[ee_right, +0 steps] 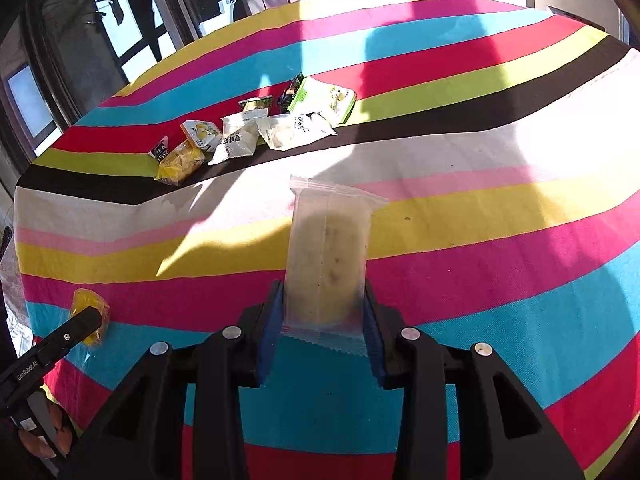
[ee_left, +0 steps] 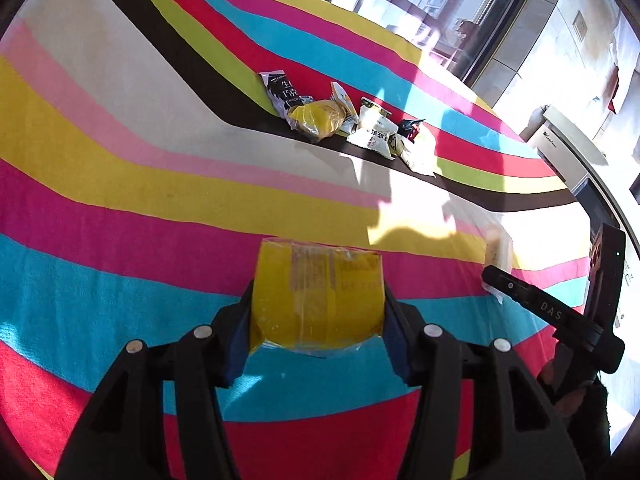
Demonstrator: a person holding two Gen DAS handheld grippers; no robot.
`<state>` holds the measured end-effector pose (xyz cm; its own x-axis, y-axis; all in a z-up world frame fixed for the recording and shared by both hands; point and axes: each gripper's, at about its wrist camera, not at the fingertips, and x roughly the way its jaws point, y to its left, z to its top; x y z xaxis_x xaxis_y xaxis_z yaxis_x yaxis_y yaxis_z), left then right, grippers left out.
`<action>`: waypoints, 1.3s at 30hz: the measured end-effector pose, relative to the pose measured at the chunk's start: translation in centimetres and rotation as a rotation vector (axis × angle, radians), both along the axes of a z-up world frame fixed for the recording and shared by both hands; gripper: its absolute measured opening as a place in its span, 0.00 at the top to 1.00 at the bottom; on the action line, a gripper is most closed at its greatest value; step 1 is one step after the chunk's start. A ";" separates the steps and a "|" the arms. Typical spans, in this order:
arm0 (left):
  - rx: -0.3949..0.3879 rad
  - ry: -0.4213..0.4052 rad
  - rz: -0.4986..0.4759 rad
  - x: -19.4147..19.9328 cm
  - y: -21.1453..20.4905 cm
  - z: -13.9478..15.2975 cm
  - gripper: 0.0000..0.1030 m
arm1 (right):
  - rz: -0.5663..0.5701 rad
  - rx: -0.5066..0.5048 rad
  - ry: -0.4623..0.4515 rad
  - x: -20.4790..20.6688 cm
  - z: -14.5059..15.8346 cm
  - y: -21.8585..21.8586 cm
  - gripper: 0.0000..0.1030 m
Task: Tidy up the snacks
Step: 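Carry the clear pastry bag and yellow pack in both tools toward the white box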
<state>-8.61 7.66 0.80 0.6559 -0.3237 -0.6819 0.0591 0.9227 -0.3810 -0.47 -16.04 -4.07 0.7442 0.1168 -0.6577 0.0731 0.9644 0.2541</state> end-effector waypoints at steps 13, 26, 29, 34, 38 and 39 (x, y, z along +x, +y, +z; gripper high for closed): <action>0.016 0.004 -0.007 0.6 -0.2 0.1 0.43 | 0.006 -0.031 -0.021 -2.1 0.8 1.3 0.64; 0.114 0.000 -0.041 0.0 -2.1 0.5 0.44 | 0.132 -0.129 -0.020 -11.3 0.2 3.2 0.64; 0.082 0.004 -0.093 -1.2 -3.5 0.6 0.44 | 0.127 -0.129 -0.020 -12.8 0.4 2.6 0.64; 0.075 -0.003 -0.180 -2.9 -6.6 1.0 0.44 | 0.120 -0.123 -0.013 -15.4 0.3 1.9 0.64; 0.090 -0.004 -0.239 -4.2 -8.7 1.3 0.44 | 0.111 -0.121 -0.019 -17.4 0.3 1.3 0.64; 0.101 -0.009 -0.253 -4.5 -9.3 1.5 0.44 | 0.108 -0.115 -0.018 -17.8 0.3 1.1 0.64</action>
